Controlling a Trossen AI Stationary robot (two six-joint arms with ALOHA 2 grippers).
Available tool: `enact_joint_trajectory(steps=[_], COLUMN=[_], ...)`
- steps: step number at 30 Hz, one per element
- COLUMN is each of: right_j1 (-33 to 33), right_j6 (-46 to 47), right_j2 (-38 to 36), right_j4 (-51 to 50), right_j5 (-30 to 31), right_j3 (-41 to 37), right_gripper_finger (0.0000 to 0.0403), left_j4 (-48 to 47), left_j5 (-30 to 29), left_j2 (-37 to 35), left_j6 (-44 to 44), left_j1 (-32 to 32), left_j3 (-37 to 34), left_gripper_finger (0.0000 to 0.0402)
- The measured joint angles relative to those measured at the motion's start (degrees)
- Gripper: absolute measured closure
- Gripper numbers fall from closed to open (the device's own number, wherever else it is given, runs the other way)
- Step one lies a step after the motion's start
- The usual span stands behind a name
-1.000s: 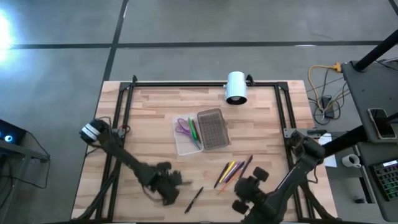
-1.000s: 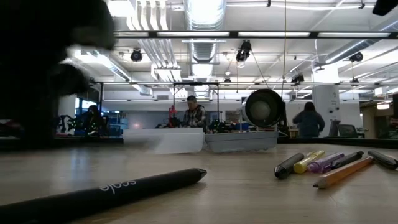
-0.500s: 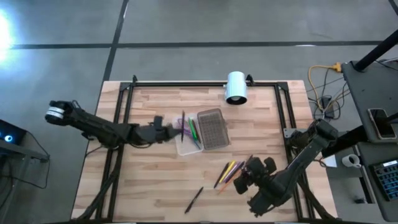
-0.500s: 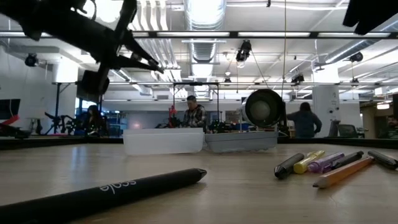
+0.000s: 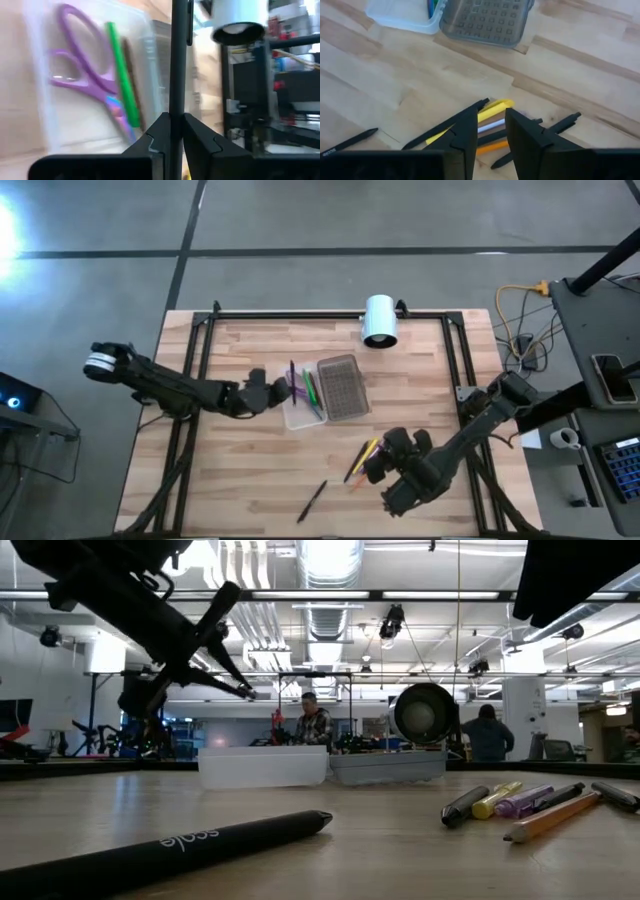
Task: Pick & place school supplies into a supply box
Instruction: Put the black pen into the black supply box
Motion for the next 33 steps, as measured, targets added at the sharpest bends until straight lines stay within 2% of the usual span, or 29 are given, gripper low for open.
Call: enact_joint_trajectory(steps=[7,13,18,29,31,33], right_j1=[-0.3,-0.4,-0.4,-0.7,-0.8,-0.8], right_j6=[0.2,0.0,-0.2,-1.7,-2.9,-3.8], right_j2=[-0.1,-0.1,-0.1,-0.1,-0.1,-0.1], right_j4=[-0.1,0.0,-0.1,-0.1,-0.1,-0.1], right_j5=[0.0,0.0,0.0,0.0,0.0,0.0], right_j3=[0.0,-0.1,-0.2,-0.3,-0.3,-0.3], right_gripper_finger=[0.0314,0.0313,0.0314,0.0314,0.0316,0.0317], left_j4=[-0.8,-0.9,-0.9,0.9,1.1,3.3], left_j5=[-0.5,-0.4,2.5,2.6,2.7,2.7], left_j2=[0.4,2.5,4.7,5.5,5.3,4.6], left_j6=[-11.0,-13.8,-13.9,-13.8,-11.5,-5.6], left_j1=[-0.5,-0.9,-1.7,-2.4,-2.5,-3.2], left_j3=[-0.5,-0.3,-0.3,-0.3,-0.3,-0.3], left_gripper_finger=[0.0378,0.0378,0.0369,0.0305,0.0297,0.0294])
